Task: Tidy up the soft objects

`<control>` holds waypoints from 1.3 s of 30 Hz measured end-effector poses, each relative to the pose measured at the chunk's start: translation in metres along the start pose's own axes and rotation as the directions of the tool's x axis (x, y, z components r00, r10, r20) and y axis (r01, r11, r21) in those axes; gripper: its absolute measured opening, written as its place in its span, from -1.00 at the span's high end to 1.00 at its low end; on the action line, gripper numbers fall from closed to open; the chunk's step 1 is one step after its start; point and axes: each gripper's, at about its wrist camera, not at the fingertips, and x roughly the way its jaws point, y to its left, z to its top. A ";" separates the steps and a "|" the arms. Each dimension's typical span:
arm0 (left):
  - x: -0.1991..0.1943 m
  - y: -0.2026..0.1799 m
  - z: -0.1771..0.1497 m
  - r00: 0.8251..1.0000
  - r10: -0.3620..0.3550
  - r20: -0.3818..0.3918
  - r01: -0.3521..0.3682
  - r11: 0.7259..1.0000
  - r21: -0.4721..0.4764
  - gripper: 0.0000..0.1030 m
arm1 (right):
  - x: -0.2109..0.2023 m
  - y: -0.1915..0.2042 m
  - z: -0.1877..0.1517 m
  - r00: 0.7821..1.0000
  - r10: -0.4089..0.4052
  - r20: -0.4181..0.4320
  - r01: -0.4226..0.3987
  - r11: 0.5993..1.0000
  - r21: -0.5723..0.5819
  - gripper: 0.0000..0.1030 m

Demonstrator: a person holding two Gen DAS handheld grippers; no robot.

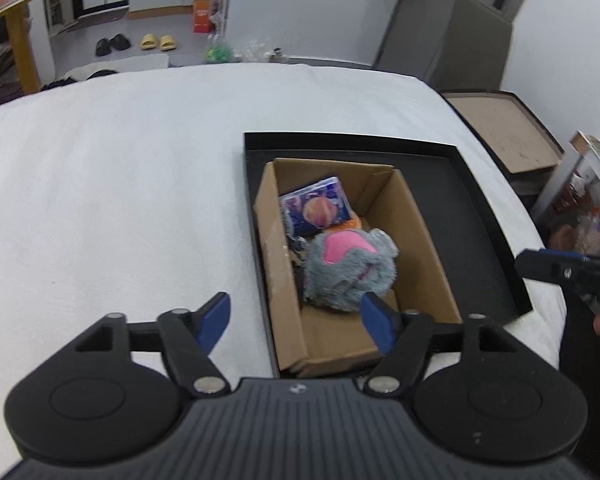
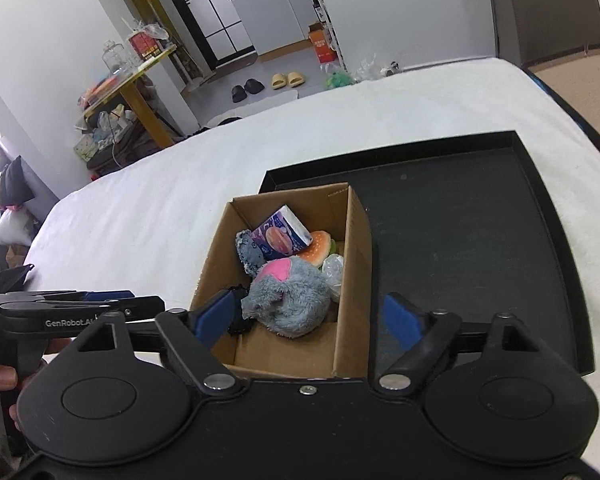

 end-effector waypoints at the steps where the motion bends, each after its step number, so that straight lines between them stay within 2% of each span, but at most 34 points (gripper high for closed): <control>1: -0.004 -0.002 0.000 1.000 -0.004 0.004 0.003 1.000 0.008 -0.58 | -0.004 0.000 0.001 1.000 0.000 0.007 0.000 1.000 0.003 -0.73; 4: -0.016 -0.006 -0.002 1.000 -0.010 0.019 0.009 1.000 0.016 -0.67 | -0.015 -0.002 0.001 1.000 -0.004 0.015 0.004 1.000 0.007 -0.85; 10: -0.046 -0.011 -0.003 0.998 -0.015 0.054 0.015 1.000 0.005 -0.71 | -0.039 0.002 0.002 0.999 -0.001 0.048 0.000 1.000 0.004 -1.00; 27: -0.121 -0.040 -0.017 0.985 -0.040 0.170 0.027 0.997 0.078 -0.74 | -0.098 0.019 -0.011 0.990 -0.007 0.138 0.010 1.000 -0.021 -1.00; 39: -0.154 -0.046 -0.029 0.972 -0.013 0.235 -0.006 0.997 0.079 -0.75 | -0.124 0.034 -0.023 0.985 -0.017 0.173 0.028 0.998 -0.060 -1.00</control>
